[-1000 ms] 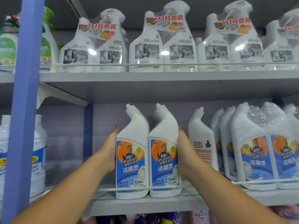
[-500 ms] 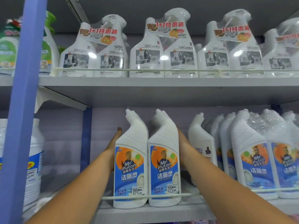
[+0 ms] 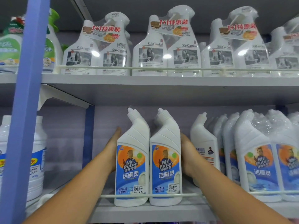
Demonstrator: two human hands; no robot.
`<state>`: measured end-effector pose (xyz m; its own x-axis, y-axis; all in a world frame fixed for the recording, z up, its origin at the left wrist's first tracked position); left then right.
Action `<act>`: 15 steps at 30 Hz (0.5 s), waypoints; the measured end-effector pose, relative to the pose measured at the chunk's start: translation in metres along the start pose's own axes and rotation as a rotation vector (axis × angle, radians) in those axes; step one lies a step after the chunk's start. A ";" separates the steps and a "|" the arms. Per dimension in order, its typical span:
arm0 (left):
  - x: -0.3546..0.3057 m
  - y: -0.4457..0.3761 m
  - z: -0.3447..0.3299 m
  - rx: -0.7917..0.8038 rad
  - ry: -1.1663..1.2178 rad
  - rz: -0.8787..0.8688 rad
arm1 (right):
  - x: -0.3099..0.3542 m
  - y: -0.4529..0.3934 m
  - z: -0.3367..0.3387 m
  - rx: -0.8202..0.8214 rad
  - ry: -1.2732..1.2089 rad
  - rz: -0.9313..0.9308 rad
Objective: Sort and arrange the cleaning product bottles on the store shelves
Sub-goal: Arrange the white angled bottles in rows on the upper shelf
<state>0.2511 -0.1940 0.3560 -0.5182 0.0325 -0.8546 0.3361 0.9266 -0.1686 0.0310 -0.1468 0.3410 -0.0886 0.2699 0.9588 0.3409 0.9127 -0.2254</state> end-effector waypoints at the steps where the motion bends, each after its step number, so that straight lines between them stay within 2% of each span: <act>1: 0.000 -0.002 0.001 -0.021 -0.022 0.009 | 0.002 0.000 0.004 -0.030 -0.031 0.035; 4: 0.004 0.004 0.001 0.013 -0.034 -0.017 | -0.001 0.012 0.005 -0.037 -0.015 0.070; 6: 0.012 0.009 0.000 0.032 -0.037 -0.016 | 0.004 0.026 -0.011 0.043 -0.039 0.091; 10: 0.017 0.011 0.002 -0.013 -0.060 -0.044 | 0.003 0.036 -0.015 -0.078 0.013 0.160; 11: 0.016 0.010 0.004 -0.013 -0.071 -0.066 | 0.004 0.038 -0.012 -0.142 0.066 0.218; 13: 0.016 0.011 0.006 -0.008 -0.113 -0.104 | 0.015 0.050 -0.004 -0.255 0.228 0.448; 15: 0.011 0.017 0.002 0.020 -0.168 -0.172 | 0.029 0.064 -0.005 -0.264 0.451 0.620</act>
<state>0.2529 -0.1791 0.3430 -0.4312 -0.1893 -0.8822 0.2711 0.9054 -0.3268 0.0546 -0.0820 0.3553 0.5552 0.5017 0.6633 0.4189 0.5203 -0.7442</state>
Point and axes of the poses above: each hand's wrist, its own y-axis away from the middle knuckle, its own z-axis out of the back of the hand, x = y × z, the point moved 7 cm from there along -y, towards the middle knuckle, and after that the axes turned 10 degrees about y, right-handed, at the moved point
